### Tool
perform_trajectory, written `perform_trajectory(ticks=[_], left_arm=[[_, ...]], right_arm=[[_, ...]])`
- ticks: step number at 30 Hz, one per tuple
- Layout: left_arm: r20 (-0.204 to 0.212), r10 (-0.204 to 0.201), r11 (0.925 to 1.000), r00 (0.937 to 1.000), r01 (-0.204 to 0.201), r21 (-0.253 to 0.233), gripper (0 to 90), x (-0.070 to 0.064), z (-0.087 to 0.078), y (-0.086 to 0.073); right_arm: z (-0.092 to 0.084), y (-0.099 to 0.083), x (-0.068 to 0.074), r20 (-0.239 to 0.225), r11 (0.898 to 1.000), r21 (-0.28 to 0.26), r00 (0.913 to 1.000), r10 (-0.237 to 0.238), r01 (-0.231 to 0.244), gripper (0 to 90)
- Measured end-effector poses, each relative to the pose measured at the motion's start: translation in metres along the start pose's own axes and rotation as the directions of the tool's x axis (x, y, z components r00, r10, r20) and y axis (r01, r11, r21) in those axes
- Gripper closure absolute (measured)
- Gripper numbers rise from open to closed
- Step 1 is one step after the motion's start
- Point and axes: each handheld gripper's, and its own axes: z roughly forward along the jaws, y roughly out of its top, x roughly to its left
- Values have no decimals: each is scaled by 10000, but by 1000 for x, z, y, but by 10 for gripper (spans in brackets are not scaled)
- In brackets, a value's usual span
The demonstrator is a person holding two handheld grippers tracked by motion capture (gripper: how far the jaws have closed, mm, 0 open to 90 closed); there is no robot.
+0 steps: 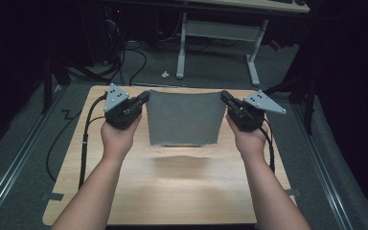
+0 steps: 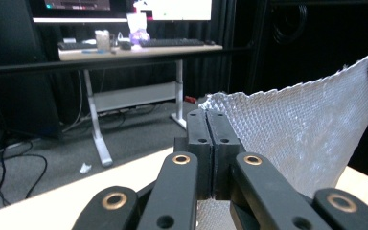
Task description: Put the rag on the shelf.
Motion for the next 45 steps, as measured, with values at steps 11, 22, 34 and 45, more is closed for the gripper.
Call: perform_trajectory(ticks=[11, 22, 34, 45], left_arm=[[-332, -185, 9983, 9993, 203, 552, 893, 23, 36, -1], [-415, -120, 9839, 9991, 192, 1778, 893, 30, 65, -20], [172, -439, 9698, 9989, 384, 2409, 893, 27, 68, -54], [605, -947, 9618, 9937, 757, 2631, 893, 28, 58, -81]], right_arm=[[39, 3, -13, 205, 9995, 324, 9998, 32, -39, 896], [67, -16, -30, 280, 9930, 1183, 9996, 10, -43, 895], [77, -56, -39, 179, 9770, 2105, 9994, 300, -331, 894], [73, -82, -30, -200, 9705, 2402, 9994, 278, -222, 894]])
